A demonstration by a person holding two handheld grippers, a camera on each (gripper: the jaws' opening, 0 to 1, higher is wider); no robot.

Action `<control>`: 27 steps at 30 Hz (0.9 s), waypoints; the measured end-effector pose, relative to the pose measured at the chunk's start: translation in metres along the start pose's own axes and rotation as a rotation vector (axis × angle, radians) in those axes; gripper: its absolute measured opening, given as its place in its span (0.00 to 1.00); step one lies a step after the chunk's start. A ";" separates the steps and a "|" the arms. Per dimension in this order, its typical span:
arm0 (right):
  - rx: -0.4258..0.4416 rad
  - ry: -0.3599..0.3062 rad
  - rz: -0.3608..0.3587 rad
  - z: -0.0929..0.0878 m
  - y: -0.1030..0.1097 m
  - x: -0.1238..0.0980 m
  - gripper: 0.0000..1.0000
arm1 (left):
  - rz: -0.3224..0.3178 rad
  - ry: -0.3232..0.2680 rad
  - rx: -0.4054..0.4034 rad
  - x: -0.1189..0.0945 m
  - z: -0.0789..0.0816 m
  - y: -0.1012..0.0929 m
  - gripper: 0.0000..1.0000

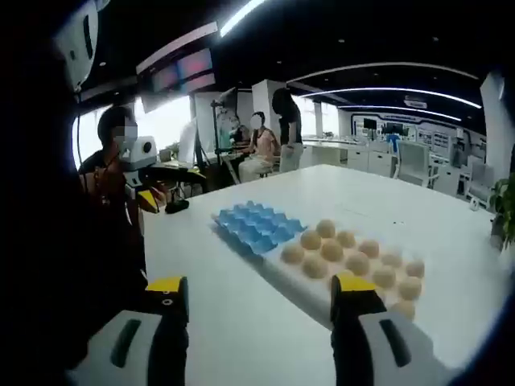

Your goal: Place the egg into an empty slot of the egg tray after lifting it from the table, then release the egg inside the slot.

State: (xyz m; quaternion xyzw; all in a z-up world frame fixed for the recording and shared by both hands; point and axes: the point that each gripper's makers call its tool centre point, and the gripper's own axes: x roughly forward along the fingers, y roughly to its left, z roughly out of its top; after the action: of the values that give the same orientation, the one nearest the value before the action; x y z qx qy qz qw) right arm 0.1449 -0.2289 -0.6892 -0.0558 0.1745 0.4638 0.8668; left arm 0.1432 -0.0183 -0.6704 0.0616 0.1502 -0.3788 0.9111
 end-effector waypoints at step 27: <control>0.008 -0.008 -0.006 -0.002 0.003 -0.002 0.73 | 0.002 0.004 0.006 -0.004 -0.002 0.000 0.97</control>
State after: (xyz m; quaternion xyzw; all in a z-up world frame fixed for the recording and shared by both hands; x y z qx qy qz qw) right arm 0.1410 -0.2295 -0.6900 -0.0512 0.1727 0.4608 0.8690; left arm 0.1401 -0.0154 -0.6716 0.0652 0.1511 -0.3784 0.9109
